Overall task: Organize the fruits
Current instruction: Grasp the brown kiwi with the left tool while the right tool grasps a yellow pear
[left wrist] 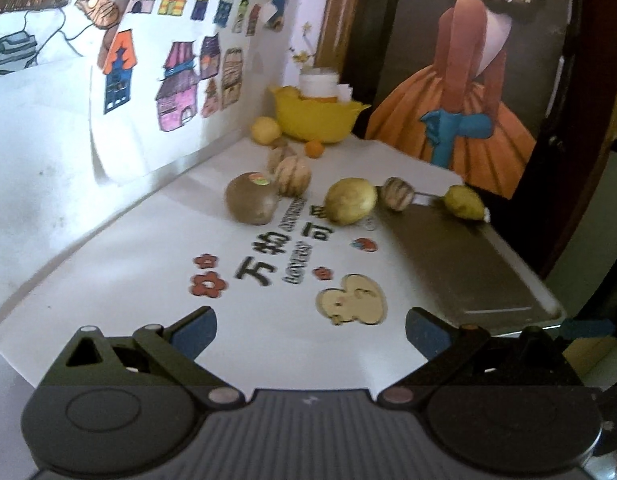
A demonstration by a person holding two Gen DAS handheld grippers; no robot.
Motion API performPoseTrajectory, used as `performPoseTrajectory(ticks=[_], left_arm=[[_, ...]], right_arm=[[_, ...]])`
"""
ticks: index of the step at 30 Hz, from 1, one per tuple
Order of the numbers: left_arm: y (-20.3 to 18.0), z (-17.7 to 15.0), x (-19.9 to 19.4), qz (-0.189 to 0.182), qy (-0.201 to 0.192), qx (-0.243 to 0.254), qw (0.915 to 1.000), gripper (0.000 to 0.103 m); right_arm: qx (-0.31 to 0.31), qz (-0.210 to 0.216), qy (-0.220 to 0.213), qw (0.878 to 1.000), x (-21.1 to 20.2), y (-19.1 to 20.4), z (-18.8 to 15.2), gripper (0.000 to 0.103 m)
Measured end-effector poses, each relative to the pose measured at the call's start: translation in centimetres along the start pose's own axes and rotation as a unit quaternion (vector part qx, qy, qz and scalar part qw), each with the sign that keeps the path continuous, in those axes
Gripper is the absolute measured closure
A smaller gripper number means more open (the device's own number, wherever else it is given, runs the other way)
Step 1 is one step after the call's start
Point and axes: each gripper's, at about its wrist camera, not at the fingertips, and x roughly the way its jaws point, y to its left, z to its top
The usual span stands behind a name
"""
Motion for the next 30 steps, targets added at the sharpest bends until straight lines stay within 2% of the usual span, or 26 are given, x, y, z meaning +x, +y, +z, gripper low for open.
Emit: performPoseTrajectory(ticks=[4,13,21,30], left_arm=[[1.6,0.9,0.9,0.023,0.010,-0.004,0.9997,0.001],[4.2,3.9,4.4,0.042,0.014,-0.020,0.9988,0.001],[5.1,6.3,8.8,0.047,0.012,-0.020,0.9986,0.001],[6.0,8.4,13.7,0.038,0.013,-0.026,0.9988,0.001]], right_arm=[[-0.043,0.021,-0.014,0.999,1.5,0.6,1.9,0.001],[-0.146,0.009,-0.042,0.988,5.7,-0.5,7.3,0.001],[-0.165,0.009,-0.044,0.985,11.7,-1.7,11.5,0.001],[-0.205,-0.004,-0.040,0.978,17.7,-1.0,13.6,0.002]])
